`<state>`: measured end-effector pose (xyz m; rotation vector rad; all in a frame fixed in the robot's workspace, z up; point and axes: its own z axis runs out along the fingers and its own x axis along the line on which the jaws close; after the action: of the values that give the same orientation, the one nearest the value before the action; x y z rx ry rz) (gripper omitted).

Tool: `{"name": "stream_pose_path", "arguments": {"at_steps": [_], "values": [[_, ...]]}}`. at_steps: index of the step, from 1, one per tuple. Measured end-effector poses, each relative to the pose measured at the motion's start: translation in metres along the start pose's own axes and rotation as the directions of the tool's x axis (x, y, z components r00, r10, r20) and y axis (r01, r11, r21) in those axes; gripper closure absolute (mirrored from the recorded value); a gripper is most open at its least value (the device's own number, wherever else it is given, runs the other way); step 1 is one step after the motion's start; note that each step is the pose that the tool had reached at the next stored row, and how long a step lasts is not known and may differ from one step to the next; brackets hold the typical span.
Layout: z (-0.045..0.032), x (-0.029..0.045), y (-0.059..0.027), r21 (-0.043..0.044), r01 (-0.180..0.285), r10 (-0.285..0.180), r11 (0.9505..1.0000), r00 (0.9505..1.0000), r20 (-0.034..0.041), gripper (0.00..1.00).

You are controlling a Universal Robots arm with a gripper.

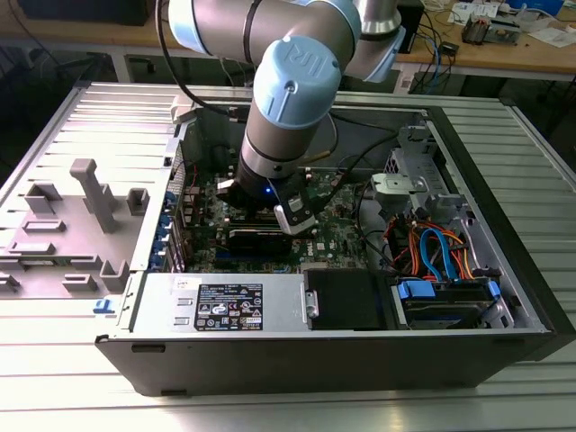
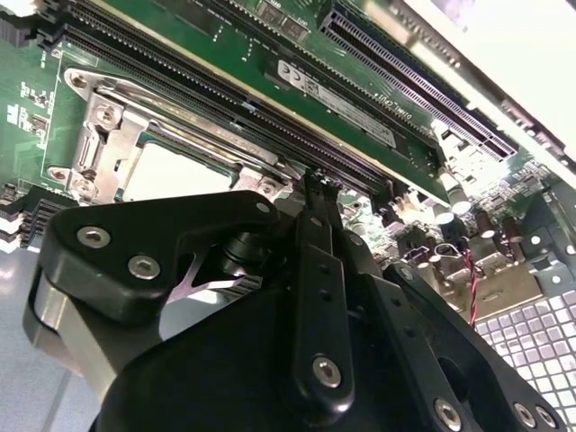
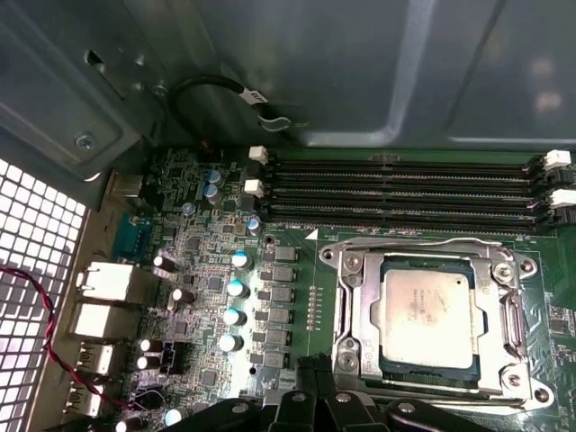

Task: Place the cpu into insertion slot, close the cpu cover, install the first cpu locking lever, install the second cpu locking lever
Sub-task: 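Install the second cpu locking lever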

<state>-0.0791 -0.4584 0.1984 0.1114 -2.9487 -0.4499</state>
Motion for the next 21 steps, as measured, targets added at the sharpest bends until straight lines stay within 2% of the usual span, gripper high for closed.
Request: {"name": "stream_pose_path", "arguments": {"at_steps": [6,13,16,18,21], "values": [[0.0007,-0.0001,0.0013,0.0,0.0,0.0,1.0,1.0,0.0001,0.89],[0.0048,-0.0009,0.0023,0.0002,0.0,0.0,1.0,1.0,0.0,0.89],[0.0051,-0.0009,0.0022,0.0089,-0.002,0.002,1.0,1.0,-0.0004,0.89],[0.0049,-0.0009,0.0024,0.0097,-0.002,0.002,1.0,1.0,-0.0004,0.89],[0.0048,-0.0009,0.0024,0.0181,-0.003,0.003,0.9998,1.0,-0.0009,0.89]]}}
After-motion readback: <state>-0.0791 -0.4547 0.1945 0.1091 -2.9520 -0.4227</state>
